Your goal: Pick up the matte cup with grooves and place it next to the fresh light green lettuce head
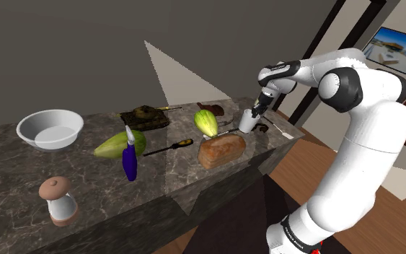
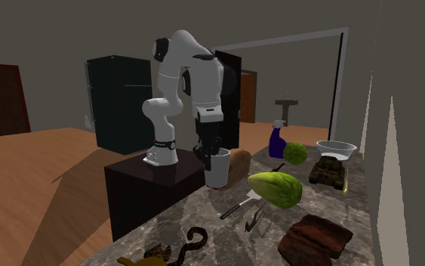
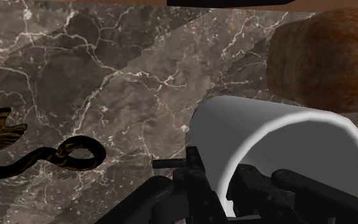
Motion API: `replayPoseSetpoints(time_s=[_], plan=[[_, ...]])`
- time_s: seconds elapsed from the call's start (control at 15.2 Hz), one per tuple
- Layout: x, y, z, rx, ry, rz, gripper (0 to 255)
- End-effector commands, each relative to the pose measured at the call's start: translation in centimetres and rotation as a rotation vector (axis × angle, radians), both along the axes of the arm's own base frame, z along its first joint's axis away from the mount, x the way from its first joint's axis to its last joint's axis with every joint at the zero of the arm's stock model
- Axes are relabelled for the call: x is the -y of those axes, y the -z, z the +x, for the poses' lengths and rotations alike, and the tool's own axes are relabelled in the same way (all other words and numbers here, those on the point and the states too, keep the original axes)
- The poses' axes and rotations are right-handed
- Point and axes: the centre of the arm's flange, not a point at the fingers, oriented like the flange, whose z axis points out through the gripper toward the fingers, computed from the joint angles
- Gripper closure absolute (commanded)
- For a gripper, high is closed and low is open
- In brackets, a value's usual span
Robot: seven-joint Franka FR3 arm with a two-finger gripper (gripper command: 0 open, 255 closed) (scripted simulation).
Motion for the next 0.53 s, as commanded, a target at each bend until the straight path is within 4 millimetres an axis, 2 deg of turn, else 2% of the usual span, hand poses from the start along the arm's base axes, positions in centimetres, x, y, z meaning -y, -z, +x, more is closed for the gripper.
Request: replayPoseSetpoints(time_s=[0.0, 0.46], plan=[[-0.1, -1.0, -0.1, 0.000, 0.000, 0.000, 255], [-0.1, -4.7, -0.1, 0.000, 0.000, 0.000, 255]])
